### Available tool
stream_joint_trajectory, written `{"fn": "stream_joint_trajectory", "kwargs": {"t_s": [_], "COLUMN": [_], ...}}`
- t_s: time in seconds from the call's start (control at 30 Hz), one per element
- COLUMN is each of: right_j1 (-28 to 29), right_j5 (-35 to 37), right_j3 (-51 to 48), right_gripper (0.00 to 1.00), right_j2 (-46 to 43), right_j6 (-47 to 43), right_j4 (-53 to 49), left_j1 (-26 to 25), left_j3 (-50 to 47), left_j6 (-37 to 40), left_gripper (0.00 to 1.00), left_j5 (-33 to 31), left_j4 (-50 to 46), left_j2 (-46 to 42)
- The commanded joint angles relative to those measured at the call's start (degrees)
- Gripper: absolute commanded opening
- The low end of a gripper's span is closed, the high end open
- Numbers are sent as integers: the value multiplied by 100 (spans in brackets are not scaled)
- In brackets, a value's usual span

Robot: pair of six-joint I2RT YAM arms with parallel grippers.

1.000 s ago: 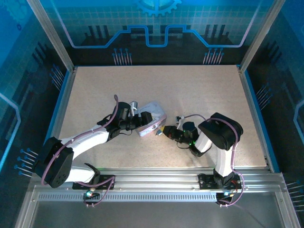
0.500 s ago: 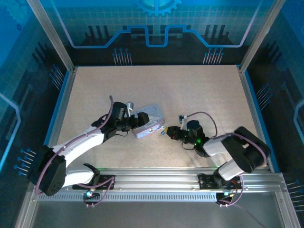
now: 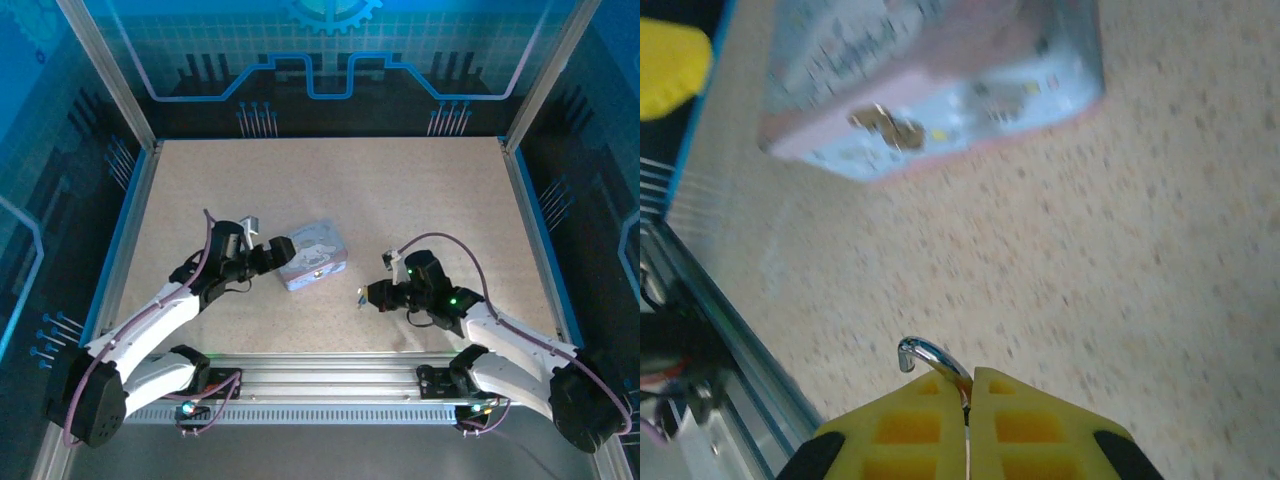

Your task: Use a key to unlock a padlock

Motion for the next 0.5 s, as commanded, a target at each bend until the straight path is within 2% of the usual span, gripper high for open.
{"fn": "stream_joint_trajectory", "kwargs": {"t_s": [0.0,0.33,0.47], "right_j1": [-49,-60,-82], "right_j5": [-233,-245,-262], "right_j3": [220,631,694], "right_gripper": [7,8,11], "right_j2": [98,1316,1649], "right_j6": [-374,-608,-549], "right_j4": [-1381,-1210,-966], "left_j1": [106,249,350], "left_j3": [-108,-98,-119], "left_j6": [152,173,175], "left_gripper": [98,98,98], "left_j5": [-41,31,96], "left_j4": [-137,-220,-239], "left_j2": [-121,-130,-126]}}
